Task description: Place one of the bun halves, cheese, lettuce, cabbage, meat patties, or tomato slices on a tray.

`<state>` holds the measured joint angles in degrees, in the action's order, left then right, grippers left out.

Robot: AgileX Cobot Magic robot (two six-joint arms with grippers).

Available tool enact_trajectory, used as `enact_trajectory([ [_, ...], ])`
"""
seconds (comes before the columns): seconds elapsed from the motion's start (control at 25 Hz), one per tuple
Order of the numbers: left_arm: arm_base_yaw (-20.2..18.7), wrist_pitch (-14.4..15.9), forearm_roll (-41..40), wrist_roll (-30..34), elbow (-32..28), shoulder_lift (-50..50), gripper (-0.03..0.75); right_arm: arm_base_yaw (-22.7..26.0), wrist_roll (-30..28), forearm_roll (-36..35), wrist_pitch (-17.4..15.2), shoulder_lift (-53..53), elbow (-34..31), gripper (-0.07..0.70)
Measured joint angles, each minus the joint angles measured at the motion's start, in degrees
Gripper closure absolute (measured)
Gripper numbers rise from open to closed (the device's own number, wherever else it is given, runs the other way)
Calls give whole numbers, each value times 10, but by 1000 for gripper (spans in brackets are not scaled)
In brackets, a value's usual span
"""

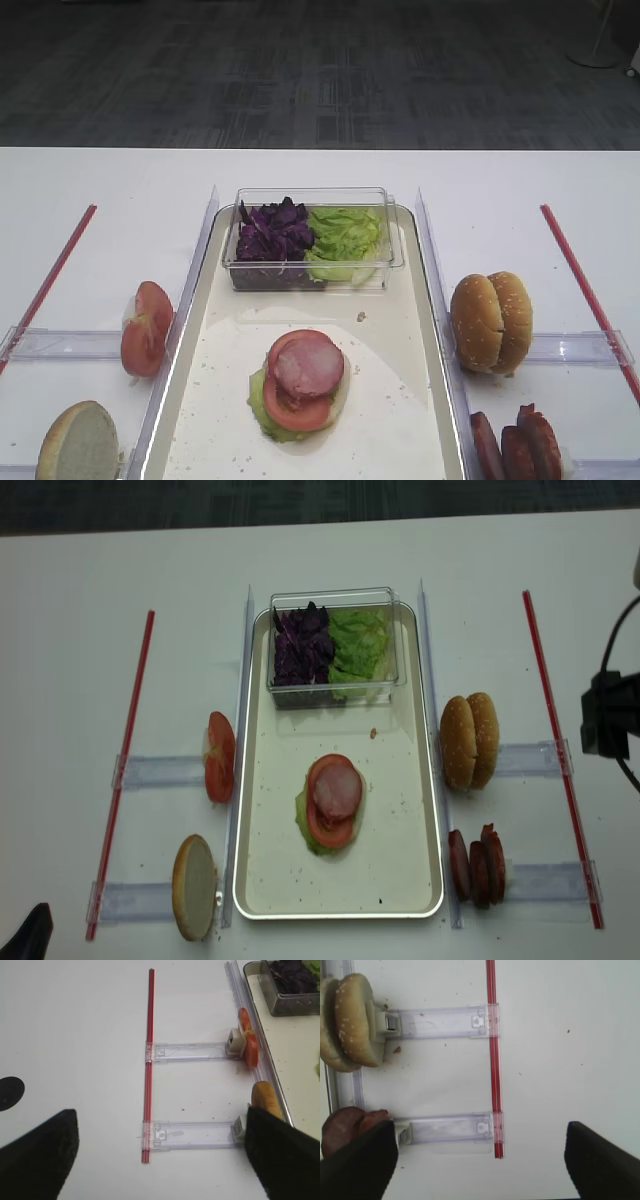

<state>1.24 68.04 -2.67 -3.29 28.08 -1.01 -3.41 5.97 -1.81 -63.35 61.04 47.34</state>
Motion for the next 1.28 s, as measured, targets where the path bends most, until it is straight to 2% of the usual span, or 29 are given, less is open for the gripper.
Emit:
enact_trajectory([
  [0.64,0,0,0,0,0,0,97,0,16,18,-5,-312,-190,-55],
  [1.04,0,0,0,0,0,0,97,0,16,18,-1,-432,-193,-17],
  [1.28,0,0,0,0,0,0,97,0,-18,12,-1,-481,-193,-15],
])
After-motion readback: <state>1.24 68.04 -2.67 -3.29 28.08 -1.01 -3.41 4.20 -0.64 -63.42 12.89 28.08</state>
